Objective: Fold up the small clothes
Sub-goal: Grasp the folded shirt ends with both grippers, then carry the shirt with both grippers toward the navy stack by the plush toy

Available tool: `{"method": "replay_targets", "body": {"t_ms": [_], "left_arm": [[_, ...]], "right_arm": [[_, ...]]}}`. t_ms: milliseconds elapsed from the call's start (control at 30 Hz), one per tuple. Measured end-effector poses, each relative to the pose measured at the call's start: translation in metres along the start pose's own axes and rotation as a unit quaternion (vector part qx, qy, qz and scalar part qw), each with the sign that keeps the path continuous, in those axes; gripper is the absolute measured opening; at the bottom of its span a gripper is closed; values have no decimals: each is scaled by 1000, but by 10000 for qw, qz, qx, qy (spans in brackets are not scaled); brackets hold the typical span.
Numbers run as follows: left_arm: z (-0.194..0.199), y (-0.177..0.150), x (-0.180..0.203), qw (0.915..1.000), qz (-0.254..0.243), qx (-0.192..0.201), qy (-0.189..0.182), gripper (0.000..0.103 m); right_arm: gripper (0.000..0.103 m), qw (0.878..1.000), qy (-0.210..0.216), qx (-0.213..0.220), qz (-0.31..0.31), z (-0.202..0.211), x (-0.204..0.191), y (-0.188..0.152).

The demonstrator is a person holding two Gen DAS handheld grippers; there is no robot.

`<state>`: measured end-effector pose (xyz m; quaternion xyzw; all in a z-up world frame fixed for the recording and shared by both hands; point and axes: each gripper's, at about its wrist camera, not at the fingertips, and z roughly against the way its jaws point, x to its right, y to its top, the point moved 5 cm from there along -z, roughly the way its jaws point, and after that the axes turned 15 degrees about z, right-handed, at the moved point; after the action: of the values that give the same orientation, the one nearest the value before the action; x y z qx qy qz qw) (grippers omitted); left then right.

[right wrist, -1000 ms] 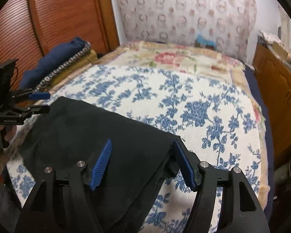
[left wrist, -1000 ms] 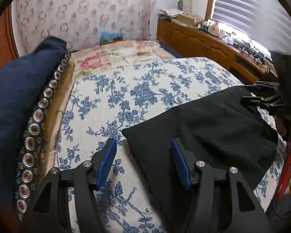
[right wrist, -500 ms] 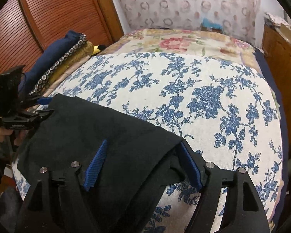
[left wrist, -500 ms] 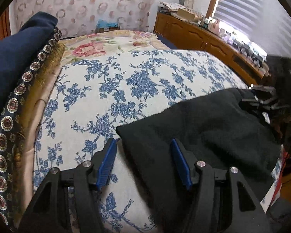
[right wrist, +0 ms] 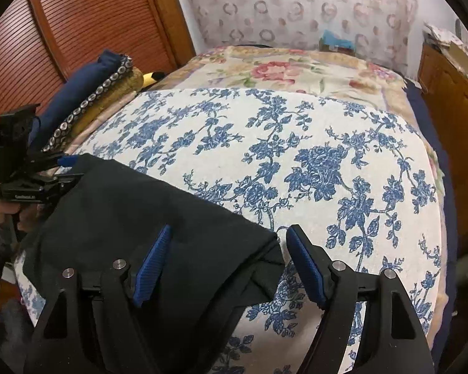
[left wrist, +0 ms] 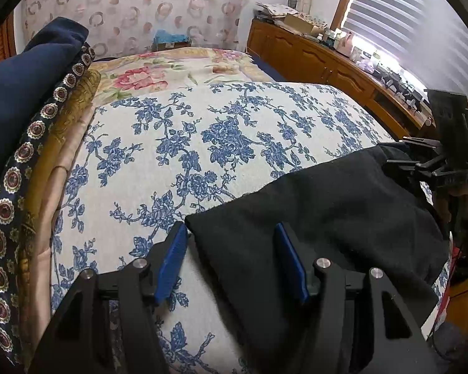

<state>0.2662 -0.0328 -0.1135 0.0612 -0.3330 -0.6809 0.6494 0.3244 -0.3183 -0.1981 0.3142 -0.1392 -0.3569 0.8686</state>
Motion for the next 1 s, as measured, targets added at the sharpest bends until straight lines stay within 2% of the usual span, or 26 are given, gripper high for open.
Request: {"method": "replay_targets", "body": {"t_ms": [100,133,167,200,233,267,300,367,467,633,833,1000], "left_arm": [[-1,0,1,10000,-16,-7,3,56],[-1,0,1,10000,-15,-29,-53,50],[-1,0,2,9999,10,-80,-120,47],[-3,1,4,9998,26,-117,-158,38],[-1,1,5,9996,52,-144,-229,25],[0,2,6,9995,60,-154,-270,21],[3,3,8,9996,30,-147,-259,16],[16,7,12,9991,84,-59,-408,14],[46,14,19,9979,102,171,-621,13],[119,32,26,9929,-1,975,-680,13],[200,54,11,9799,-113,1975,-274,12],[237,72,-28,9729,149,2307,35,13]], "right_arm": [[78,9998,139,-34,-107,-3,-1,-4],[72,9997,205,-21,-115,-2,-3,-4],[62,9995,288,-13,-119,-2,-5,-4],[56,9989,440,-7,-145,-1,-7,-5],[45,9985,531,-17,-148,-2,-9,-5],[36,9982,581,-27,-115,-1,-12,-4],[32,9984,570,-11,-56,1,-15,-3],[26,9989,451,41,78,7,-20,4],[24,9981,380,325,355,30,-30,27],[23,9910,180,1023,842,77,-49,84],[22,9765,144,1694,1324,107,-74,159],[22,9682,358,1864,1628,98,-96,225]]}}
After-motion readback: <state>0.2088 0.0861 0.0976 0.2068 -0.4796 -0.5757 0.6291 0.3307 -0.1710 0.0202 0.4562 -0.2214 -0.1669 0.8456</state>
